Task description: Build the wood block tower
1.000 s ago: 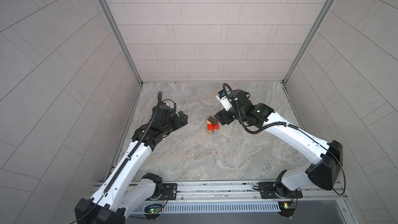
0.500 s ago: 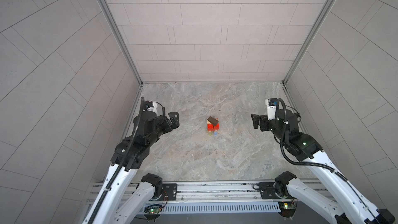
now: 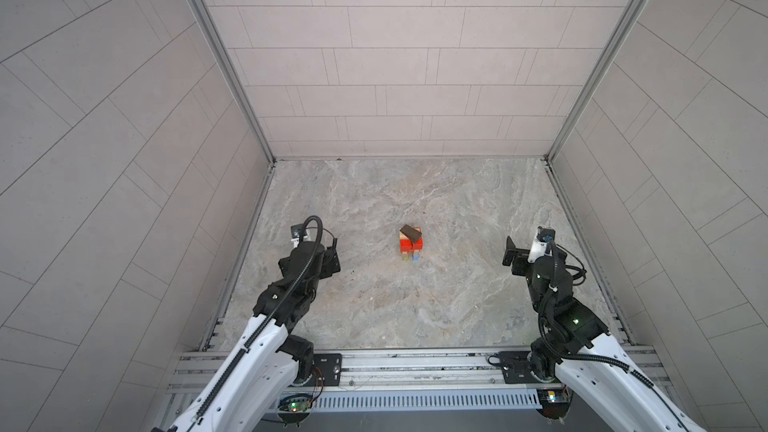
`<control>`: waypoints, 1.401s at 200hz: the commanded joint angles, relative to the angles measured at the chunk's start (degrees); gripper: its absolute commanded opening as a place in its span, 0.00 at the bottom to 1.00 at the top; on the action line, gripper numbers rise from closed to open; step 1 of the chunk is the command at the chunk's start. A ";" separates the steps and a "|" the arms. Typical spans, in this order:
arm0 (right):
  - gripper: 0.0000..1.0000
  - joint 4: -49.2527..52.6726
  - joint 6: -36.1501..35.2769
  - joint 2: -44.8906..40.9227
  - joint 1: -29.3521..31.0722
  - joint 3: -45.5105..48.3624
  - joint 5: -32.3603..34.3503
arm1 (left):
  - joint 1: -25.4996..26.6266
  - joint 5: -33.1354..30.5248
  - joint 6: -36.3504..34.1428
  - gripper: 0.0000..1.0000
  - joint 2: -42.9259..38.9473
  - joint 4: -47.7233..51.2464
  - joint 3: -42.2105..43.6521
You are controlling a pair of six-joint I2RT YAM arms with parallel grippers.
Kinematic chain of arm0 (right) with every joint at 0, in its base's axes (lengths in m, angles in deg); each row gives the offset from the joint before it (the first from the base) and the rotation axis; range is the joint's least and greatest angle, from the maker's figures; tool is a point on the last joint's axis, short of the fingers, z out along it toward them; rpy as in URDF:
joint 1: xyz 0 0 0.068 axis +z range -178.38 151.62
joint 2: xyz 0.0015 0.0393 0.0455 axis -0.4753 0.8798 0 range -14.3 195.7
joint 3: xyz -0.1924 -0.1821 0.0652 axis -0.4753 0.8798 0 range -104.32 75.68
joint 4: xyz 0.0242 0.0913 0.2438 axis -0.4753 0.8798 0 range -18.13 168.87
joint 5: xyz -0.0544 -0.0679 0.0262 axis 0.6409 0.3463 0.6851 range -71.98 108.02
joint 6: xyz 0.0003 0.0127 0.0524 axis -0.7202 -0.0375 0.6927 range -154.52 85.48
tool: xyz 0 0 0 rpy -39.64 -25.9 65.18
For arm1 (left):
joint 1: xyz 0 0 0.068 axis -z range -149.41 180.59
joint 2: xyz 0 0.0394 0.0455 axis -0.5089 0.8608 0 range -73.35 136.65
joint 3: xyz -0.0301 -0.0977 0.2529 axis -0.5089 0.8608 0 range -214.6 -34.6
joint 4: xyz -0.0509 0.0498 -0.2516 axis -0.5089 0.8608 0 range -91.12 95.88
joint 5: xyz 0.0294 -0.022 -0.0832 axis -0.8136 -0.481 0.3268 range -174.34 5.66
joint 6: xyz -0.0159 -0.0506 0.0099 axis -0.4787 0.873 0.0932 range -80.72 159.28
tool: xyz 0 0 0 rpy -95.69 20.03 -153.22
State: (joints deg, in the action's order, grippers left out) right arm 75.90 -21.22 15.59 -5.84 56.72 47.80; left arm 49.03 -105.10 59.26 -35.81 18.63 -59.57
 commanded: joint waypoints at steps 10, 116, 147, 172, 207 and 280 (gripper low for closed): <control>0.99 -11.05 -1.69 8.03 -1.87 1.00 7.66 | -1.17 -8.36 -12.86 1.00 -2.29 -23.51 7.86; 0.99 -41.48 -7.90 40.01 -10.82 -0.82 13.15 | -15.07 5.02 -12.21 1.00 38.47 -47.23 -0.27; 0.99 -51.82 -11.28 45.49 -10.86 0.29 10.01 | -16.54 7.46 -12.33 1.00 41.70 -51.08 -1.45; 0.99 -62.40 -12.51 49.92 -11.19 2.91 10.72 | -16.81 9.27 -15.56 1.00 44.17 -53.38 -2.66; 1.00 -78.99 -13.18 58.19 -11.57 7.65 8.49 | -17.04 11.51 -17.56 1.00 47.83 -59.78 -0.89; 0.97 -84.77 -18.64 66.27 -10.59 6.44 -1.74 | -16.94 19.81 -21.42 1.00 53.42 -74.34 3.20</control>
State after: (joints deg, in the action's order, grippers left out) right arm -5.80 -36.32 77.27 -16.39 66.34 50.73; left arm 32.33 -87.02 38.54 17.41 -50.03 -55.59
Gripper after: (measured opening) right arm 0.955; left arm 0.999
